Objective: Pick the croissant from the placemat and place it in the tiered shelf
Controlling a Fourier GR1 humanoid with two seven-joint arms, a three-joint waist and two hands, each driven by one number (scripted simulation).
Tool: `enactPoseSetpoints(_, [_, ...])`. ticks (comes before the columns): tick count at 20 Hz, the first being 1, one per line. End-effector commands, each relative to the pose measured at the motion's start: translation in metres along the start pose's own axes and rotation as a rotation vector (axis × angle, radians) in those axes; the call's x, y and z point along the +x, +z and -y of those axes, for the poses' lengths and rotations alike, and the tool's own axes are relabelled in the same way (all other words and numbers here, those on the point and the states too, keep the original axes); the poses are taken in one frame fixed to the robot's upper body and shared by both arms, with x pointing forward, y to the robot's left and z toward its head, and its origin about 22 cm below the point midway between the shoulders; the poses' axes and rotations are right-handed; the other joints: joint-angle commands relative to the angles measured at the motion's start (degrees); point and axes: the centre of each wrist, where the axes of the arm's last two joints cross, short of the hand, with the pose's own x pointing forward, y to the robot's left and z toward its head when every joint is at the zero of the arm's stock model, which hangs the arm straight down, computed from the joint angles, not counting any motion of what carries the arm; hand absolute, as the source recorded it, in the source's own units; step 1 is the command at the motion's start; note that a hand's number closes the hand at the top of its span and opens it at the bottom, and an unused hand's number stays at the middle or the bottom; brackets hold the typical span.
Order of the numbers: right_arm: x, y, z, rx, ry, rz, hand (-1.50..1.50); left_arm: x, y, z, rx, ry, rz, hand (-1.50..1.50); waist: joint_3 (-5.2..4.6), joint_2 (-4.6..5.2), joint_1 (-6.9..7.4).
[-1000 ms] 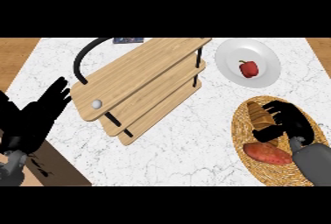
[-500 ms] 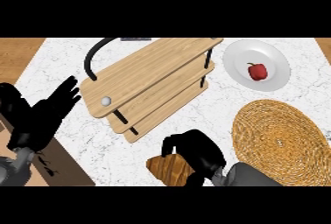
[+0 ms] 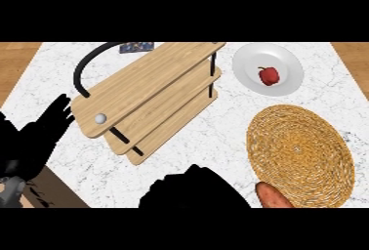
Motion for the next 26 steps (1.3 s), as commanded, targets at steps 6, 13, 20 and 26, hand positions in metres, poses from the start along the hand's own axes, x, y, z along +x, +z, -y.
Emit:
enactPoseSetpoints(6, [0.047, 0.021, 0.067, -0.201, 0.005, 0.006, 1.50, -0.057, -0.002, 0.001, 0.062, 0.049, -0.148, 0.00, -2.79, 1.91, -1.03])
enactPoseSetpoints(13, [0.058, 0.001, 0.111, -0.282, -0.028, -0.072, 1.50, -0.062, 0.008, 0.010, 0.022, 0.028, -0.131, 0.00, -2.80, 2.17, 1.17])
enactPoseSetpoints(20, [0.064, -0.027, 0.165, -0.336, -0.030, -0.114, 1.50, -0.051, 0.002, 0.007, 0.020, 0.044, -0.126, 0.00, -2.74, 2.46, 1.98])
enactPoseSetpoints(26, [0.068, -0.052, 0.193, -0.288, -0.002, -0.116, 1.50, -0.062, 0.002, 0.018, 0.003, 0.032, -0.131, 0.00, -2.72, 2.76, 2.25])
